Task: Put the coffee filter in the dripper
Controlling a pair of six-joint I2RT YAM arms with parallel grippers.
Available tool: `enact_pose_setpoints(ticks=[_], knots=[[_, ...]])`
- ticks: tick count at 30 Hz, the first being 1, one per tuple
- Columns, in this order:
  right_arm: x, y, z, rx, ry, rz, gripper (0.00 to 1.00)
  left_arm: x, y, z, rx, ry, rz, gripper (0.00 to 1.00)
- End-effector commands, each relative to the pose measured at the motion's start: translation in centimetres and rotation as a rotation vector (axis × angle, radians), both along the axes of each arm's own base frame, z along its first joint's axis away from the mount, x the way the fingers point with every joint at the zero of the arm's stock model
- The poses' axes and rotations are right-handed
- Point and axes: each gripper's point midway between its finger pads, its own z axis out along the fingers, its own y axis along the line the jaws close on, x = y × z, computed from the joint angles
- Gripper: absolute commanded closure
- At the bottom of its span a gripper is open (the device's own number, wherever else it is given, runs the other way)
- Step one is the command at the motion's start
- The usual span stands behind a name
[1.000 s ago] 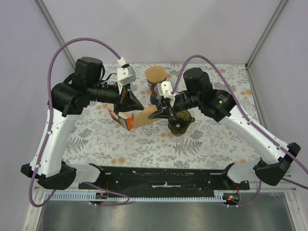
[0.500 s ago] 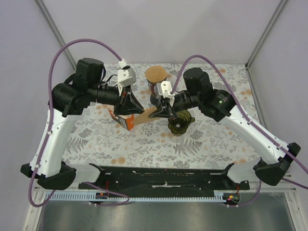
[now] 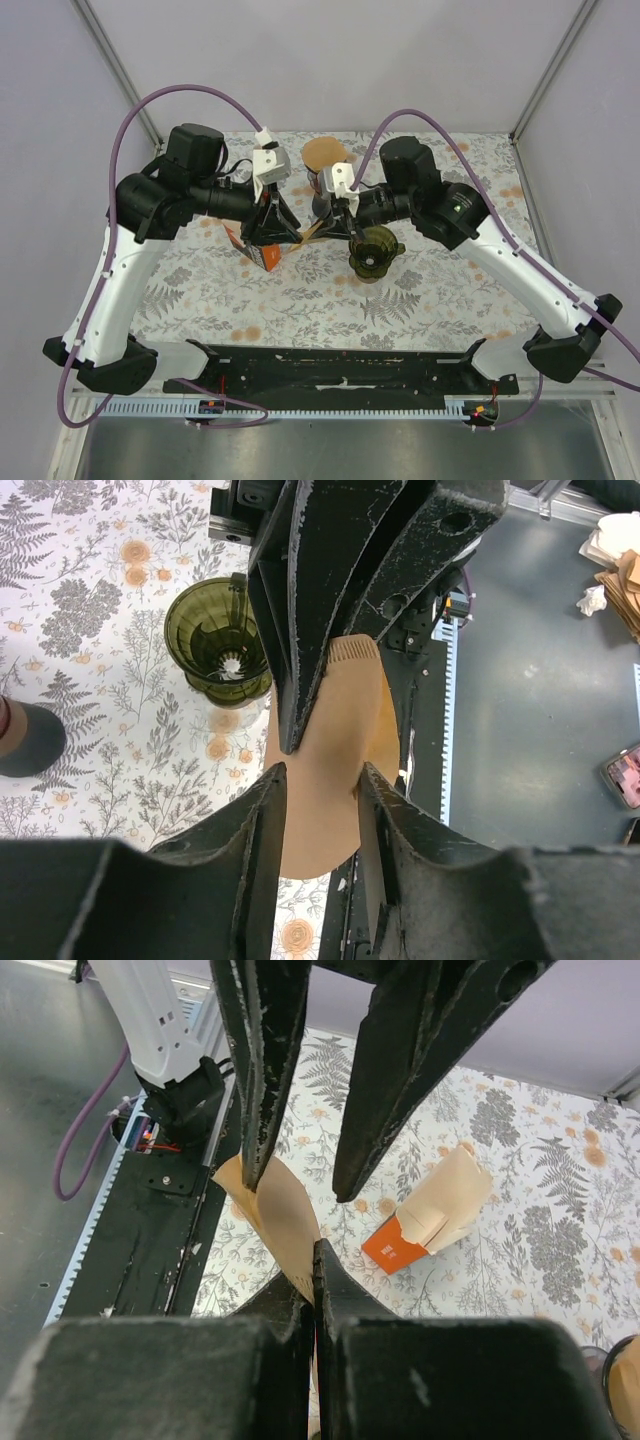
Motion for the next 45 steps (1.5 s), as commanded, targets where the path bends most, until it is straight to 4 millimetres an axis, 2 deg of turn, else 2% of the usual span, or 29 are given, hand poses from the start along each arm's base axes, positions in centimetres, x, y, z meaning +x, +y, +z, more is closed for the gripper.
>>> enact_pose_setpoints(ticks=[1, 6, 11, 16, 18, 20, 21, 23, 25, 27, 28, 32, 35, 36, 38, 42, 45], knots=[[1.0, 0.3, 1.5, 0.017, -0.025, -0.05, 1.0, 0.4, 0.2, 1.5, -0.014, -0.087, 0.023, 0.58], [1.0, 0.4, 1.5, 0.013, -0.009, -0.054, 1.0, 2.1, 0.8, 0.9, 0.031, -0.122, 0.107, 0.58], [1.1, 0.5, 2.0, 0.022, -0.005, -0.055, 1.0, 2.8, 0.8, 0.2, 0.047, -0.118, 0.133, 0.66], [1.6, 0.7, 1.6, 0.0, 0.016, -0.08, 1.0, 2.1, 0.6, 2.0, 0.003, -0.154, 0.096, 0.56], [1.6, 0.8, 1.7, -0.002, 0.024, -0.072, 1.0, 2.2, 0.6, 1.6, 0.012, -0.146, 0.099, 0.63], [1.3, 0.9, 1.8, 0.002, 0.03, -0.055, 1.0, 2.2, 0.6, 0.9, 0.026, -0.128, 0.101, 0.77], [1.2, 0.9, 1.9, 0.005, 0.03, -0.048, 1.0, 2.3, 0.6, 0.7, 0.03, -0.124, 0.102, 0.8], [1.2, 0.9, 2.0, 0.006, 0.029, -0.047, 1.0, 2.3, 0.7, 0.8, 0.03, -0.128, 0.102, 0.86], [1.1, 0.8, 2.0, 0.005, 0.029, -0.046, 1.0, 2.3, 0.8, 0.9, 0.032, -0.136, 0.108, 0.97], [1.3, 0.8, 2.0, 0.005, 0.025, -0.051, 1.0, 2.4, 0.9, 1.2, 0.033, -0.142, 0.122, 0.98], [1.5, 0.8, 2.0, 0.003, 0.022, -0.064, 0.97, 2.8, 1.0, 1.2, 0.035, -0.141, 0.144, 0.98], [3.7, 0.4, 2.7, 0.016, 0.014, -0.194, 0.53, 4.7, 1.4, 1.6, 0.036, -0.129, 0.279, 0.98], [6.8, -0.5, 4.0, 0.055, 0.001, -0.381, 0.35, 6.7, 2.0, 1.8, 0.036, -0.12, 0.409, 0.98], [8.3, -1.0, 4.6, 0.075, -0.015, -0.478, 0.28, 7.5, 2.5, 1.8, 0.036, -0.112, 0.464, 0.98], [10.3, -2.1, 5.8, 0.119, -0.014, -0.623, 0.26, 9.2, 3.4, 1.6, 0.035, -0.081, 0.572, 0.98], [11.4, -2.7, 8.1, 0.222, 0.037, -0.748, 0.28, 11.2, 4.7, 1.5, 0.005, -0.012, 0.702, 0.98], [10.9, -1.1, 8.6, 0.297, 0.087, -0.767, 0.3, 12.7, 6.0, 2.1, -0.043, 0.045, 0.819, 0.98]])
